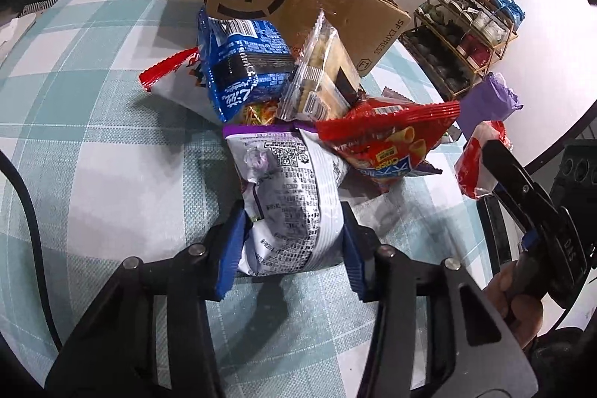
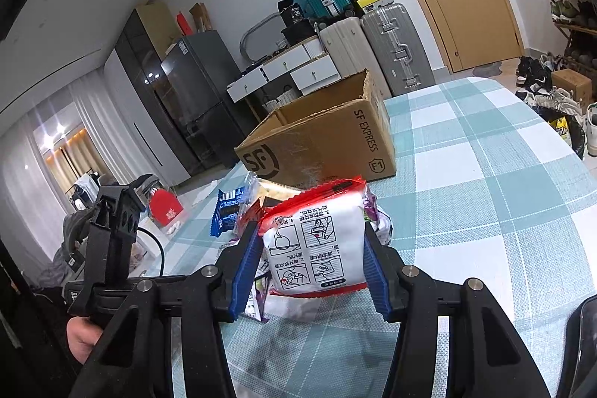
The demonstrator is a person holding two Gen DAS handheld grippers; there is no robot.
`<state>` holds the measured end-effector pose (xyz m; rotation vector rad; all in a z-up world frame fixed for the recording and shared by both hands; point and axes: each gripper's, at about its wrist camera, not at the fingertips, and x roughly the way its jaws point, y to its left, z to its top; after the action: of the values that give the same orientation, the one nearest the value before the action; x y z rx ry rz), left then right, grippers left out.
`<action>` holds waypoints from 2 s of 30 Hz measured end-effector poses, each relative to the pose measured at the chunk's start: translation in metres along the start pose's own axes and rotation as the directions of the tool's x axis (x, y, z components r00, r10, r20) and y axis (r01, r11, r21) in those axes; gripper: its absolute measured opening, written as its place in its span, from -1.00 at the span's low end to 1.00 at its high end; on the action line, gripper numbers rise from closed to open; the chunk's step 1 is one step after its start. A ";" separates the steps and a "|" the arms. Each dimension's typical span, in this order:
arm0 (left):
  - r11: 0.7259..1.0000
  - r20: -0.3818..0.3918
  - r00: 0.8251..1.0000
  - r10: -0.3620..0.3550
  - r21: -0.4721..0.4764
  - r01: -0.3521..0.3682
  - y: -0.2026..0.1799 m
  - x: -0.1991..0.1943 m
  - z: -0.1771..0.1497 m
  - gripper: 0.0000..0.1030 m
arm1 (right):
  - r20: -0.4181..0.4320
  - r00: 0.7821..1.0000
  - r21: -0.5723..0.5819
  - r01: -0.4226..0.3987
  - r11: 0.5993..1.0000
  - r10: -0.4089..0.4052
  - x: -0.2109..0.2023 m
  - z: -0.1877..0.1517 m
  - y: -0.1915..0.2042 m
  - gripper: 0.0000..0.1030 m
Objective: Organize snacks
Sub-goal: 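Lift the silver bag and white packet toward the cardboard box with both grippers, then carry the silver bag and white packet over the cardboard box with both grippers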
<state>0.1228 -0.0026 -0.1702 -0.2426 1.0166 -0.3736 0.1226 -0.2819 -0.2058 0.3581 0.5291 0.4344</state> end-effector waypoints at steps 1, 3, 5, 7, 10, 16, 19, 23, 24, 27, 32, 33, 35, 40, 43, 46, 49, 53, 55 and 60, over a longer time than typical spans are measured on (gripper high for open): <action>1.000 0.003 1.000 0.001 0.002 -0.001 0.003 -0.004 -0.006 -0.15 | 0.000 1.000 0.000 0.000 1.000 0.000 0.000 0.000 0.000 0.02; 1.000 0.005 1.000 0.003 0.006 -0.003 0.004 -0.007 -0.008 -0.15 | -0.001 1.000 0.000 0.001 1.000 -0.001 0.000 0.000 0.000 0.02; 1.000 0.010 1.000 0.010 0.007 -0.010 0.006 -0.011 -0.012 -0.15 | -0.001 1.000 0.001 -0.001 1.000 0.001 0.000 0.000 0.000 0.02; 1.000 0.016 1.000 0.025 0.006 -0.025 0.008 -0.015 -0.015 -0.15 | -0.002 1.000 0.001 -0.001 1.000 0.001 0.000 0.000 0.000 0.02; 0.999 0.029 0.999 0.032 0.000 -0.032 0.012 -0.025 -0.018 -0.15 | -0.005 1.000 0.000 -0.004 1.000 0.004 0.000 -0.001 0.000 0.02; 0.996 0.084 0.993 0.086 0.016 -0.088 0.018 -0.051 -0.026 -0.15 | -0.002 1.000 0.000 -0.004 1.000 0.004 -0.001 -0.001 0.000 0.02; 0.991 0.113 0.986 0.120 0.041 -0.125 0.017 -0.063 -0.027 -0.15 | 0.006 1.000 -0.005 0.006 1.000 -0.006 -0.003 -0.002 0.002 0.02; 0.990 0.153 0.980 0.129 0.035 -0.136 0.019 -0.087 -0.030 -0.15 | 0.015 1.000 -0.019 0.007 1.000 -0.007 -0.004 -0.002 0.006 0.02; 0.990 0.160 0.978 0.131 0.034 -0.138 0.020 -0.092 -0.030 -0.15 | 0.022 1.000 -0.027 0.002 1.000 -0.001 -0.005 -0.002 0.008 0.02; 0.989 0.175 0.976 0.132 0.042 -0.142 0.021 -0.101 -0.031 -0.15 | 0.030 0.999 -0.060 -0.010 0.998 0.011 -0.007 0.000 0.014 0.02; 0.991 0.199 0.973 0.120 0.037 -0.130 0.023 -0.115 -0.026 -0.15 | 0.023 1.000 -0.073 -0.006 0.997 0.007 -0.009 0.004 0.023 0.02; 0.991 0.204 0.972 0.117 0.038 -0.127 0.023 -0.118 -0.024 -0.15 | 0.024 1.000 -0.077 -0.007 0.997 0.009 -0.010 0.005 0.025 0.02; 0.992 0.214 0.971 0.110 0.041 -0.121 0.024 -0.123 -0.020 -0.14 | 0.031 0.999 -0.097 -0.012 0.995 0.015 -0.016 0.011 0.031 0.02; 0.992 0.244 0.965 0.092 0.063 -0.111 0.021 -0.138 -0.001 -0.14 | 0.053 0.997 -0.131 -0.040 0.991 0.047 -0.029 0.034 0.047 0.02; 0.993 0.255 0.964 0.071 0.069 -0.091 0.021 -0.147 0.013 -0.14 | 0.067 0.995 -0.127 -0.061 0.990 0.069 -0.034 0.050 0.052 0.02; 0.993 0.263 0.962 0.068 0.079 -0.092 0.017 -0.153 0.031 -0.14 | 0.071 0.993 -0.112 -0.087 0.990 0.095 -0.035 0.065 0.055 0.02; 0.993 0.274 0.961 0.044 0.089 -0.071 0.011 -0.159 0.049 -0.14 | 0.073 0.990 -0.103 -0.110 0.989 0.118 -0.034 0.083 0.058 0.02; 0.990 0.306 0.952 0.023 0.122 -0.063 -0.001 -0.171 0.079 -0.14 | 0.076 0.987 -0.087 -0.137 0.987 0.144 -0.032 0.104 0.060 0.02; 0.987 0.305 0.952 0.019 0.145 -0.066 -0.007 -0.174 0.091 -0.14 | 0.069 0.986 -0.081 -0.143 0.986 0.149 -0.030 0.117 0.061 0.02; 0.982 0.301 0.953 0.014 0.174 -0.069 -0.023 -0.177 0.128 -0.14 | 0.046 0.986 -0.097 -0.153 0.983 0.158 -0.022 0.148 0.066 0.02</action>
<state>0.1451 0.0520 0.0408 -0.1065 0.6827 -0.3768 0.1669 -0.2680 -0.0490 0.3218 0.4287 0.5974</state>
